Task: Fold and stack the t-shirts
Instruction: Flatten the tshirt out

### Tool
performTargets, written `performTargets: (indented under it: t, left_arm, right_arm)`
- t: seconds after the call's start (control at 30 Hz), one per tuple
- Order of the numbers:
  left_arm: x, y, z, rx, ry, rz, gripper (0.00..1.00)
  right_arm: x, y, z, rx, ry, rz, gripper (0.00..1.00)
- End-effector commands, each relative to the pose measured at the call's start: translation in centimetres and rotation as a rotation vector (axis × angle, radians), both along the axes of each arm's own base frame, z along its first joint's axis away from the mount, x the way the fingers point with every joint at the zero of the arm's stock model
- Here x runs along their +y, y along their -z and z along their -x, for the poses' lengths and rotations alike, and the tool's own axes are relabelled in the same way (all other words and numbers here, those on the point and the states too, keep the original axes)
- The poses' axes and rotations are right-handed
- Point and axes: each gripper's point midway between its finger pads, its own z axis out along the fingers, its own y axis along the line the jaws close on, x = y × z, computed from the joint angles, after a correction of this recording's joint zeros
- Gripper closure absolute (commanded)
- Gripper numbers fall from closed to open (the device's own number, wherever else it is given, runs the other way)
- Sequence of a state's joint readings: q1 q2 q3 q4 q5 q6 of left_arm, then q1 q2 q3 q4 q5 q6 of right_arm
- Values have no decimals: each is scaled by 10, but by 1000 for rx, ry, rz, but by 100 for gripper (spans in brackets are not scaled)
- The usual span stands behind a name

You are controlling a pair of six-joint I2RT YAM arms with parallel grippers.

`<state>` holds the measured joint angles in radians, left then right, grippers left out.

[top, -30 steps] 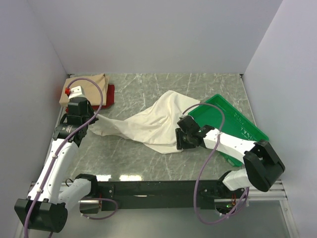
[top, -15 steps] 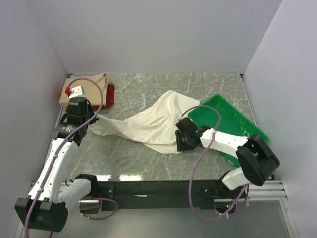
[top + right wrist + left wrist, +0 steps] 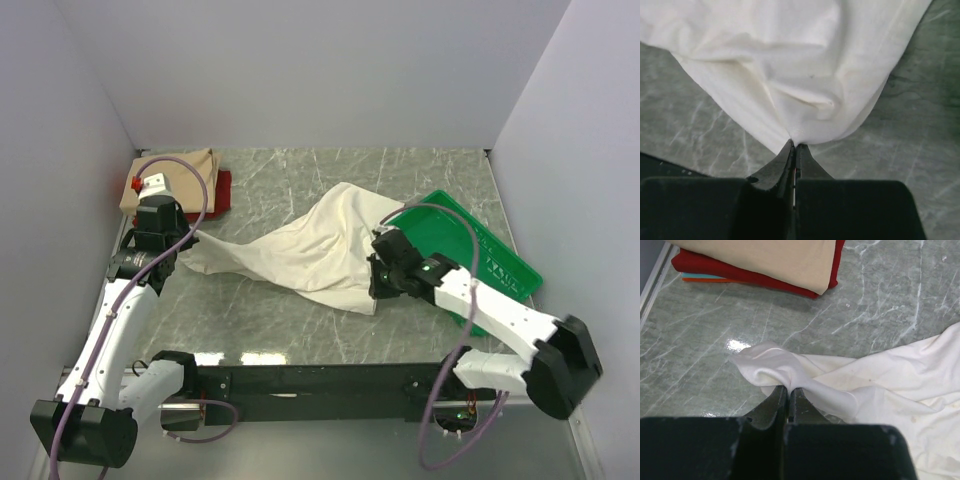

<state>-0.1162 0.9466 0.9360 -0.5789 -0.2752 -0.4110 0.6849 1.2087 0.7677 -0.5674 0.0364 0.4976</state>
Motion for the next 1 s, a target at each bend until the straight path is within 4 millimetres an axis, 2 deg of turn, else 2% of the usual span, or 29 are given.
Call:
performTargets:
  t: [0.0, 0.07, 0.17, 0.2, 0.27, 0.3, 0.33, 0.4, 0.43, 0.53, 0.57, 0.63, 0.67, 0.8, 0.97]
  left_arm:
    - [7, -15, -5, -62, -25, -17, 99]
    - [11, -16, -4, -67, -44, -23, 99]
    - [16, -20, -2, -79, -62, -29, 99]
    - [17, -21, -1, -82, -66, -28, 99]
    - [17, -21, -1, -82, -66, -24, 99]
    - [17, -20, -1, -82, -65, -25, 99]
    - [17, -20, -1, -82, -63, -22, 99]
    - [14, -20, -3, -81, -50, -14, 99]
    - [14, -18, -3, -74, -46, -15, 99]
    - [10, -17, -4, -70, -29, -5, 99]
    - [10, -16, -4, -68, -26, -5, 99]
    - [9, -15, -5, -65, -20, -2, 99]
    - [9, -15, -5, -63, -20, -2, 99]
    - [8, -12, -5, -58, -17, 1, 99]
    - [7, -10, -6, -50, -10, 4, 99]
  right_arm:
    - [-11, -48, 10, -61, -53, -2, 100]
    - [-20, -62, 19, -72, -74, 9, 100]
    - [-18, -82, 15, -128, -94, -32, 95]
    - [-17, -83, 7, -145, -80, -36, 88]
    - [-24, -79, -10, -163, -12, 1, 76]
    - [-26, -73, -18, -158, 14, 13, 60]
    - [-27, -64, -31, -145, 60, 25, 54]
    - [-33, -54, -43, -137, 108, 57, 44]
    - [-35, -45, -45, -121, 138, 81, 43]
    - [-31, -35, -37, -96, 133, 61, 42]
    - [-30, -25, -28, -72, 118, 57, 42]
    - [-21, -24, -17, -57, 99, -10, 42]
    - [-20, -15, -6, -29, 81, -23, 44]
    - [4, -10, 26, 36, -5, -151, 48]
    - [30, -11, 50, 53, -51, -203, 49]
